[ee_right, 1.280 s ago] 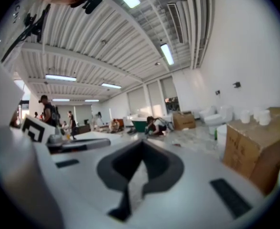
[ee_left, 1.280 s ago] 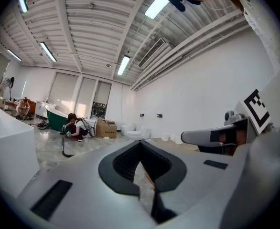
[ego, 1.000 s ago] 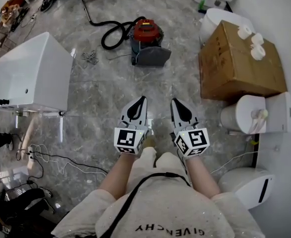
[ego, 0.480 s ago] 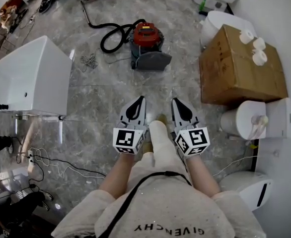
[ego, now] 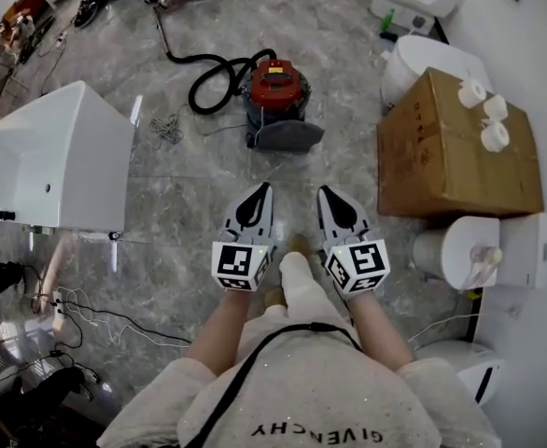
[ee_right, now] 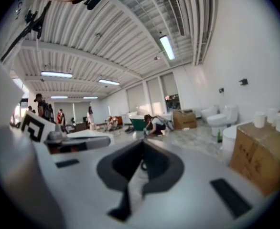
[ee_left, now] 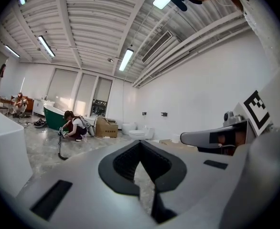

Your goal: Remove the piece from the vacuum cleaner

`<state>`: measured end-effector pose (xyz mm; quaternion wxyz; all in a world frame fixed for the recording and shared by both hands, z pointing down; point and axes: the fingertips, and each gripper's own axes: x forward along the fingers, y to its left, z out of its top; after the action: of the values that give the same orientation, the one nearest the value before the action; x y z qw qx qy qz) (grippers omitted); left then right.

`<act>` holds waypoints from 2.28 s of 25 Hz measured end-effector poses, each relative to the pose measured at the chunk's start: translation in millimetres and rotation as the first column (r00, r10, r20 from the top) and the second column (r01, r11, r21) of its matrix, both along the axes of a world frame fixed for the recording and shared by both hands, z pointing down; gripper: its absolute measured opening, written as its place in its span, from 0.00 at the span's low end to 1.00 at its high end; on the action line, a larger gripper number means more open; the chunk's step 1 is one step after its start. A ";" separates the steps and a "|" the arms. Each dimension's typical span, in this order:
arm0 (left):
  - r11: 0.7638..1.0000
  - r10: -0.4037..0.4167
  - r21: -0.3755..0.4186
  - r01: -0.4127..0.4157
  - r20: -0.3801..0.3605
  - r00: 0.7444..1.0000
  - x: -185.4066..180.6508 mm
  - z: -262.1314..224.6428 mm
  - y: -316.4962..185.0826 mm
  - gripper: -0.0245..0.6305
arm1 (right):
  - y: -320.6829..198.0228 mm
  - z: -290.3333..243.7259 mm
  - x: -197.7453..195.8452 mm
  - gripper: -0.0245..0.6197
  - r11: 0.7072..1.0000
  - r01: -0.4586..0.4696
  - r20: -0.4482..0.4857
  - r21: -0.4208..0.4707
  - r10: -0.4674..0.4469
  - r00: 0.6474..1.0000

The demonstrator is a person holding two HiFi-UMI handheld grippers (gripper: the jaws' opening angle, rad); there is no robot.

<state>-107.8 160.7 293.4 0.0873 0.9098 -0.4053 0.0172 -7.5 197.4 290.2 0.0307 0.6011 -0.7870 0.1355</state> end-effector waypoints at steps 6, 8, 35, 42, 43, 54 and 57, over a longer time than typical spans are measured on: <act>1.000 -0.001 -0.027 0.001 0.005 1.000 24.9 14.1 -36.8 0.07 | -37.7 14.9 26.3 0.06 1.000 -0.004 0.011 -0.029 0.004 1.000; 0.999 -0.003 -0.037 0.003 0.007 1.000 31.4 19.5 -48.0 0.07 | -49.7 20.5 32.9 0.06 0.999 0.001 0.012 -0.041 0.000 1.000; 0.984 -0.063 -0.162 0.074 0.075 0.995 65.8 118.5 -166.5 0.07 | -166.9 118.0 92.8 0.06 0.986 0.057 0.039 -0.158 -0.052 0.998; 0.977 -0.052 -0.203 0.065 0.066 0.996 72.6 153.0 -199.6 0.07 | -190.9 152.6 99.8 0.06 0.975 0.069 0.044 -0.213 -0.061 0.997; 0.975 -0.050 -0.213 0.064 0.068 0.996 73.8 160.0 -203.7 0.07 | -195.4 158.6 99.8 0.06 0.972 0.076 0.045 -0.223 -0.068 0.997; 0.946 0.005 -0.321 0.043 0.146 0.989 75.8 256.9 -235.0 0.07 | -225.9 243.4 88.4 0.06 0.924 0.149 0.033 -0.352 -0.146 0.989; 0.943 0.025 -0.332 0.033 0.168 0.985 78.4 279.6 -240.6 0.07 | -228.7 269.1 87.0 0.06 0.911 0.152 0.025 -0.384 -0.154 0.988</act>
<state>-29.4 -79.8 573.0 0.2050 0.8763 -0.4044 0.1630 79.5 -31.3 559.4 0.1611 0.5202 -0.7896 0.2827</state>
